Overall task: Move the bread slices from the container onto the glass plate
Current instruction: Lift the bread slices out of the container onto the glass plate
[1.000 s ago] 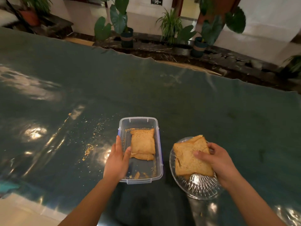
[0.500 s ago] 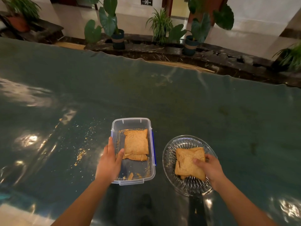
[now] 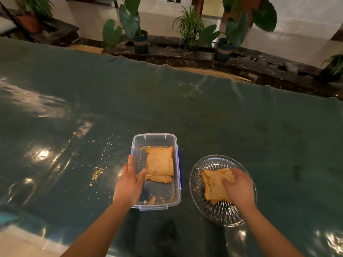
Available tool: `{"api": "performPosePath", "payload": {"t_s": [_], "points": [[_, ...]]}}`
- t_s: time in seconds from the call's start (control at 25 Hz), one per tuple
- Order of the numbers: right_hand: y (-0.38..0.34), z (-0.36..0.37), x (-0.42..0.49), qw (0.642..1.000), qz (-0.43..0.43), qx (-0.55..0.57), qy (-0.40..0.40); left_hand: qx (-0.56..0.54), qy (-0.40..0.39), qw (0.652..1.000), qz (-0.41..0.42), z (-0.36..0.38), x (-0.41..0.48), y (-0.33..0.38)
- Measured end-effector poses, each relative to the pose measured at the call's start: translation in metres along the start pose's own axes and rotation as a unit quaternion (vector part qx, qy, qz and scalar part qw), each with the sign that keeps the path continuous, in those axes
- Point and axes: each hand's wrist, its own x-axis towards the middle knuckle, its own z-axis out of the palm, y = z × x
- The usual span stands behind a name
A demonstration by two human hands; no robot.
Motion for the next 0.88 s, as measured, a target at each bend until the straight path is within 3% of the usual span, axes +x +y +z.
{"api": "performPosePath", "payload": {"t_s": [0.12,0.24,0.4,0.6,0.88], "points": [[-0.058,0.006,-0.011,0.991,-0.132,0.034,0.014,0.0,0.002,1.0,0.0,-0.001,0.0,-0.001],[-0.123,0.022,-0.015,0.963,-0.267,0.03,-0.04,-0.008,0.004,1.0,0.001,-0.002,-0.001,-0.001],[-0.185,0.062,0.0,0.916,-0.363,-0.114,-0.129,-0.009,0.008,1.0,0.007,-0.001,-0.001,0.0],[-0.214,0.106,0.028,0.854,-0.37,-0.31,-0.192,-0.011,0.013,1.0,0.004,-0.001,0.0,-0.002],[-0.208,0.132,0.042,0.847,-0.322,-0.376,-0.192,-0.012,0.014,1.0,0.011,0.001,0.0,0.0]]}}
